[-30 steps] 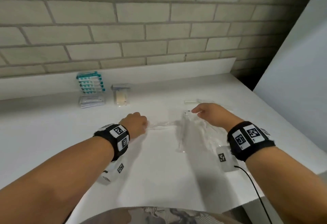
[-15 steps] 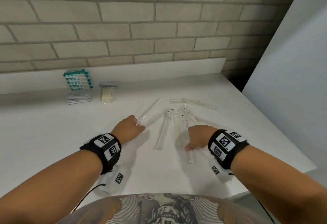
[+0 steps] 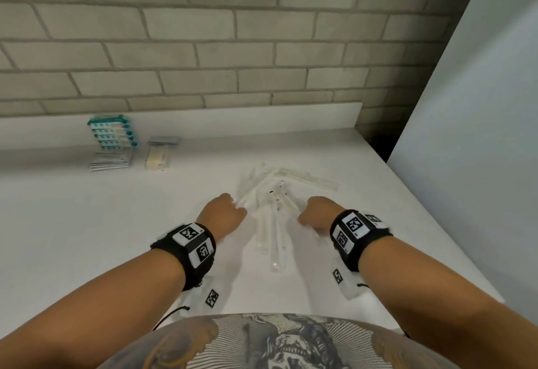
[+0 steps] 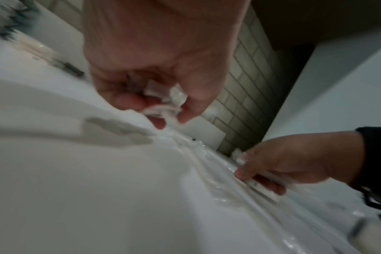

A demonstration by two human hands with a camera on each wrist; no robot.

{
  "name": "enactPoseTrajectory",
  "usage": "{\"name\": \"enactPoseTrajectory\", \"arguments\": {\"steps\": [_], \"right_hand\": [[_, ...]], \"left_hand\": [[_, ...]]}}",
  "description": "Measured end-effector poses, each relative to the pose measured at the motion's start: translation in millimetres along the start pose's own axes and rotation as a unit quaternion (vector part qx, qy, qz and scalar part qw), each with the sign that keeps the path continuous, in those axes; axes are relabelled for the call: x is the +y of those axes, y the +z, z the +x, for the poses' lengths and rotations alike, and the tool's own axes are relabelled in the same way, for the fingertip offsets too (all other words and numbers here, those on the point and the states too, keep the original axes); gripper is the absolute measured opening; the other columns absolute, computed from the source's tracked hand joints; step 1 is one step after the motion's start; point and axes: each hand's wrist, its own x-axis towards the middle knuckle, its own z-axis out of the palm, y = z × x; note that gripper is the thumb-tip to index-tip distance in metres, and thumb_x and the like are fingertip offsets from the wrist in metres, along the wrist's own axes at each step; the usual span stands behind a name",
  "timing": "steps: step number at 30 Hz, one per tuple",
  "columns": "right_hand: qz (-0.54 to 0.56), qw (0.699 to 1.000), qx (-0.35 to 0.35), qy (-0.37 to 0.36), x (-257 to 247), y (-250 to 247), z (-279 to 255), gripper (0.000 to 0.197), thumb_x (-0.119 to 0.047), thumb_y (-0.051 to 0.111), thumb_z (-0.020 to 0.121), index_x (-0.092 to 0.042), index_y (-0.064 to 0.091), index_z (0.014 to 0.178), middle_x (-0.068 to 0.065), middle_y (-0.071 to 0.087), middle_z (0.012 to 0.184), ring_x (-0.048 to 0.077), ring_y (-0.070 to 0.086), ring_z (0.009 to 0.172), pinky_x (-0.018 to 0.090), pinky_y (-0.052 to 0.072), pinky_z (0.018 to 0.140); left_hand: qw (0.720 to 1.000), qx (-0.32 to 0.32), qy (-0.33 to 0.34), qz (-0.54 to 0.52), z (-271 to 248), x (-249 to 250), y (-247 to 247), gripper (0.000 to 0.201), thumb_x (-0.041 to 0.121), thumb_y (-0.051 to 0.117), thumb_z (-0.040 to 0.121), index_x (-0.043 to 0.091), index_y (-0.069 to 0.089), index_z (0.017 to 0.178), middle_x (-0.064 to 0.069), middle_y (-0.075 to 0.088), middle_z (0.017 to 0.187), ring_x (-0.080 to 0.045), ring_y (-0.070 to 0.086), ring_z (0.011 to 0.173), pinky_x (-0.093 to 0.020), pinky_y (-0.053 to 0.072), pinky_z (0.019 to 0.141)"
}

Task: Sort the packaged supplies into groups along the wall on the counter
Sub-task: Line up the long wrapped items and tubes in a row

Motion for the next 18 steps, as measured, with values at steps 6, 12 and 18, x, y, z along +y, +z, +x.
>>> {"name": "enactPoseTrajectory", "arguments": {"steps": [6,12,18], "right_hand": [[0.105,0.994,0.041,0.011,18,-19,13,0.045,-0.016,0.048,0.090,-0.003,0.043,0.133,0.013,0.057,0.126,0.027,0.057,0.103,0.028,0.044,0.076],[0.193,0.981,0.018,0.010,17,-37,18,0.031,-0.017,0.055,0.074,-0.007,0.048,0.102,0.011,0.061,0.087,0.028,0.057,0.074,0.030,0.045,0.059],[0.326,0.945,0.021,-0.027,-32,-43,34,0.046,-0.008,0.047,0.088,-0.011,0.030,0.132,0.012,0.059,0.096,0.021,0.058,0.066,0.026,0.043,0.047]], "left_hand": [[0.995,-0.089,0.031,0.043,1,44,33,0.044,0.048,0.061,0.084,0.011,0.053,0.105,0.001,0.057,0.088,-0.014,0.054,0.071,-0.024,0.039,0.055],[0.986,-0.116,0.039,0.110,6,58,49,0.019,0.033,0.058,0.082,0.018,0.050,0.073,0.003,0.054,0.074,-0.020,0.060,0.075,-0.024,0.040,0.053],[0.999,-0.041,-0.006,0.005,28,38,-8,0.016,0.027,0.056,0.082,0.014,0.053,0.074,0.002,0.053,0.069,-0.016,0.052,0.063,-0.024,0.037,0.051]]}}
